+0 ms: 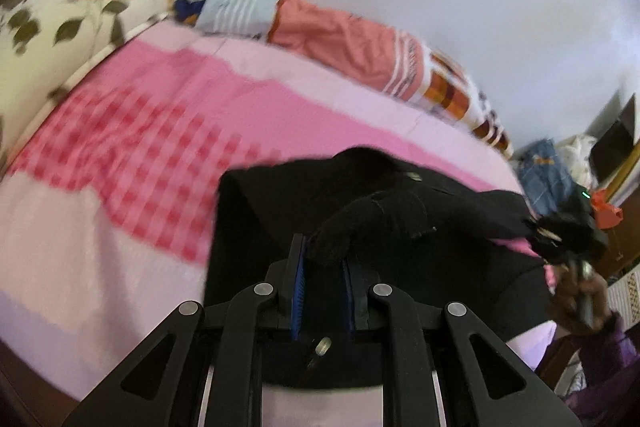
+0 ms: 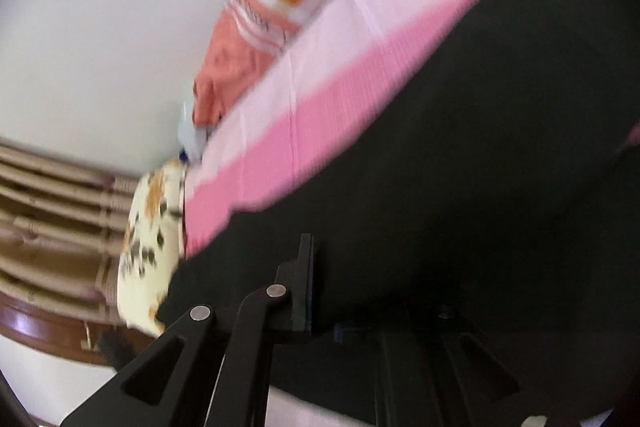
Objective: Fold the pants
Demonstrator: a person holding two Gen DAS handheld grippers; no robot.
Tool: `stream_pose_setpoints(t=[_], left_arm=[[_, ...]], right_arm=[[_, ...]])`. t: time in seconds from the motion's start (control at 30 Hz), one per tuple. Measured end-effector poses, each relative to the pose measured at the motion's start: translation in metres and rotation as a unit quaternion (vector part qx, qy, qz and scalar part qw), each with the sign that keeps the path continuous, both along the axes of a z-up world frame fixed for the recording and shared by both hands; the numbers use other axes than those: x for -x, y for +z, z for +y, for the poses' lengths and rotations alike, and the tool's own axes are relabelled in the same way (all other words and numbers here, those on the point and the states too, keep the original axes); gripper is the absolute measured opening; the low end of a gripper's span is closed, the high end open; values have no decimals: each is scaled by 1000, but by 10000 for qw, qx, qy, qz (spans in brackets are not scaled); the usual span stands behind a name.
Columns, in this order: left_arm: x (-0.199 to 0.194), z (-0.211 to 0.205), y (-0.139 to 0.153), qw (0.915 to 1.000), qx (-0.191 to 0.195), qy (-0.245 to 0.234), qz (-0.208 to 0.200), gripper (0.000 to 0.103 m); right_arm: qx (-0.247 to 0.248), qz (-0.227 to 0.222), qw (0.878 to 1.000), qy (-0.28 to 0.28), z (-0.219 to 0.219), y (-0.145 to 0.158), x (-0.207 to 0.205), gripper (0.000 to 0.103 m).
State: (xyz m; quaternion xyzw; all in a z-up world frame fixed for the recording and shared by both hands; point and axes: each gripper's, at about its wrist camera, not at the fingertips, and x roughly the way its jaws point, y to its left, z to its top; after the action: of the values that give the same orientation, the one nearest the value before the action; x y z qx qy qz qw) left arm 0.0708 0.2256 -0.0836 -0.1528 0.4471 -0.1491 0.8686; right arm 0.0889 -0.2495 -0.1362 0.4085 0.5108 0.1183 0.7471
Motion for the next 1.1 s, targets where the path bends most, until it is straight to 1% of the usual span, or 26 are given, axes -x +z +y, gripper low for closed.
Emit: stream_pose_setpoints(t=[0.1, 0.2, 0.27, 0.33, 0.47, 0.57, 0.63, 0.7, 0.73, 0.77, 0.8, 0.83, 0.9, 0.93, 1.0, 1.03, 1.1], left_arm=[[16, 6, -16, 9996, -100, 68, 254, 17], [28, 8, -32, 9987, -327, 118, 370, 17], [32, 10, -44, 9979, -399, 154, 480, 18], [34, 11, -53, 9973, -424, 200, 564, 18], [40, 5, -57, 9960, -680, 224, 527, 18], [44, 4, -61, 9941, -833, 285, 632, 20], [46, 6, -60, 9930, -890, 389, 672, 20], [47, 8, -55, 9899, -1083, 547, 735, 28], [50, 9, -51, 9871, -1241, 670, 760, 40], [53, 10, -46, 9852, -1344, 774, 733, 48], [57, 11, -39, 9843, -1407, 863, 632, 51], [62, 9, -27, 9841, -1443, 931, 447, 52], [66, 3, -12, 9844, -1488, 909, 240, 54], [66, -5, -4, 9849, -1513, 839, 110, 55], [63, -20, 5, 9867, -1467, 696, -27, 66], [59, -29, 6, 9897, -1305, 575, -67, 76], [51, -45, 3, 9930, -1091, 423, -139, 77]], right_arm=[[-170, 391, 9991, 20, 8, -28, 32, 8], [-310, 737, 9968, 54, 15, -55, 48, 8], [-502, 851, 9951, 13, 14, -66, 54, 8], [-464, 826, 9955, 70, 16, -66, 59, 8], [-443, 838, 9953, 205, 21, -70, 63, 8], [-712, 901, 9933, 131, 18, -77, 65, 7], [-929, 881, 9917, 93, 16, -80, 67, 10], [-1361, 836, 9872, -40, 9, -85, 70, 11], [-1418, 783, 9867, -126, 5, -85, 71, 14], [-1423, 677, 9872, -240, -2, -82, 71, 16], [-1368, 511, 9885, -401, -14, -77, 73, 24], [-1313, 402, 9892, -514, -23, -73, 74, 33], [-1201, 122, 9894, -811, -50, -64, 77, 44], [-1154, 28, 9889, -938, -61, -61, 77, 45], [-1105, -152, 9858, -1257, -91, -60, 78, 46], [-1195, -225, 9828, -1392, -105, -63, 77, 46], [-1576, -393, 9719, -1701, -133, -71, 77, 46]])
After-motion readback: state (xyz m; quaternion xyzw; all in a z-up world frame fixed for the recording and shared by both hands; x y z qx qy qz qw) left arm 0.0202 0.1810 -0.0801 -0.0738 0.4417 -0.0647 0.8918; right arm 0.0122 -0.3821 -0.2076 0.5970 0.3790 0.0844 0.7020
